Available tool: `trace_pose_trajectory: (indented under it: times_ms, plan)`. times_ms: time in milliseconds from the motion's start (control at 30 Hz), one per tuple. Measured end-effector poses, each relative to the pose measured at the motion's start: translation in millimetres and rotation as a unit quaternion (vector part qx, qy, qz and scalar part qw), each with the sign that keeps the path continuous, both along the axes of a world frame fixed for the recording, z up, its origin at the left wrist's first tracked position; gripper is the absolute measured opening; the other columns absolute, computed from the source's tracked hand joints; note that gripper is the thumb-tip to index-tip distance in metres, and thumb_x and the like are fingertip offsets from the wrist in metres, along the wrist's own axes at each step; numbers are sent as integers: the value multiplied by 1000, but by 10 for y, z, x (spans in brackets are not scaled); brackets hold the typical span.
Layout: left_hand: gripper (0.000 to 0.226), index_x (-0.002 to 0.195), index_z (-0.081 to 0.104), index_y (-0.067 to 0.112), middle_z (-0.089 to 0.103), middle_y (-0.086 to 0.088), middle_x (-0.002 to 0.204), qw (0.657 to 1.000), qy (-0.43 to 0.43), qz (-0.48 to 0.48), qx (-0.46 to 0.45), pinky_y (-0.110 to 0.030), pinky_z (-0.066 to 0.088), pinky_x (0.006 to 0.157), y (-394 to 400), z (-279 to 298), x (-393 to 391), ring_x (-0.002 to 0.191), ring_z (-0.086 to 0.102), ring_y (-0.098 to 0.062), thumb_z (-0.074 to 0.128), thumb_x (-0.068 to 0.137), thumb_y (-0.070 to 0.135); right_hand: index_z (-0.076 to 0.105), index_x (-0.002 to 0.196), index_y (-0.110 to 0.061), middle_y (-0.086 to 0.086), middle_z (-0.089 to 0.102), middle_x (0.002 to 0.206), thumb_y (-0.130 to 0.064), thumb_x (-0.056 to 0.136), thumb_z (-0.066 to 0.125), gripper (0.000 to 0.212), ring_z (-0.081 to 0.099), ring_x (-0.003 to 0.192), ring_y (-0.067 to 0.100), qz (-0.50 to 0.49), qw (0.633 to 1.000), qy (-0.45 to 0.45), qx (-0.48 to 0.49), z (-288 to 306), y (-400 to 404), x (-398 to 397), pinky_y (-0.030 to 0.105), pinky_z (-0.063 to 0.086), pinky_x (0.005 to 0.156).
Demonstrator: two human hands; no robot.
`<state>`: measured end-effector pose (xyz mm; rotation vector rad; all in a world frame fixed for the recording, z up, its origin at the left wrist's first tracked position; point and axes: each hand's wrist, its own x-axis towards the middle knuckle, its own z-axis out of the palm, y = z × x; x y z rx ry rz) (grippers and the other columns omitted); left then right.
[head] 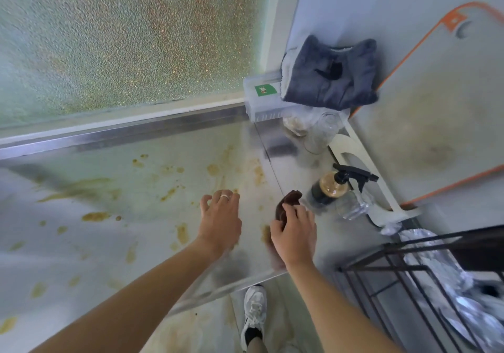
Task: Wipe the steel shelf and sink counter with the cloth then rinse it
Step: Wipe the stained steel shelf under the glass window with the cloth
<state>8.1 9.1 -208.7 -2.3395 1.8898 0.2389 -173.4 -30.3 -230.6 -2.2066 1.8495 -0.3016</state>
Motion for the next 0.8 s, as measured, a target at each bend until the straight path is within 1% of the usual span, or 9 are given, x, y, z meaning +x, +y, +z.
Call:
trace_pose_trajectory:
  times_ms: [67,133,200,233,300,467,600,700,800]
  plan:
    - [48,127,46,21,43,0,141,1000,4,4,-2,-43,25,105,74,15,-35,132,38,-21,52,80,25,64,123,-13,8,64,120,-22,79,59,46,54,107,29,-29,999,0,-21,-16,115,-61,43,47,85]
    - [52,128,43,20,40,-3,144,1000,7,25,-1,-42,27,106,114,12,-52,134,37,-23,58,78,21,59,135,-13,11,57,136,-25,83,57,54,50,123,32,-28,999,22,-31,-97,348,-118,50,41,100]
    - [56,132,40,19,37,-7,146,999,9,49,5,-43,27,109,104,4,-48,136,34,-25,59,80,14,45,151,-13,13,40,157,-28,90,51,63,34,146,35,2,1000,23,-9,-217,589,-108,56,27,118]
    - [59,134,38,19,35,-9,148,998,6,56,10,-43,28,109,89,-2,-43,137,33,-26,59,80,11,37,155,-12,12,31,163,-27,92,49,66,24,152,35,9,1000,15,5,-269,661,-80,58,21,122]
    - [67,138,33,17,34,-12,148,998,-4,60,24,-45,28,110,59,-10,-16,138,32,-28,60,78,8,29,158,-11,12,22,167,-24,94,50,69,12,156,36,-6,1000,-1,28,-320,688,18,60,16,124]
    - [67,137,31,17,36,-14,144,996,-5,75,42,-48,29,109,-59,-38,83,135,33,-32,61,78,10,28,159,-9,14,20,167,-24,96,52,69,8,156,38,-30,998,7,51,-350,576,221,58,14,125]
    - [65,141,31,12,35,-16,148,994,14,105,37,-50,30,111,-236,-93,131,137,34,-32,53,80,14,22,160,-12,12,11,169,-35,96,47,72,0,157,36,16,998,13,53,-415,386,319,56,9,126]
    - [66,139,34,11,41,-13,143,992,11,119,29,-47,33,109,-331,-117,149,131,40,-31,53,76,18,12,162,-17,9,-1,171,-43,99,40,74,-10,156,33,57,996,15,70,-432,168,407,56,4,126]
    - [58,130,44,13,49,-12,133,992,10,122,19,-45,36,104,-410,-162,199,121,47,-30,52,73,17,11,162,-17,10,0,170,-44,99,36,73,-10,156,33,90,994,21,59,-437,-68,535,57,6,126]
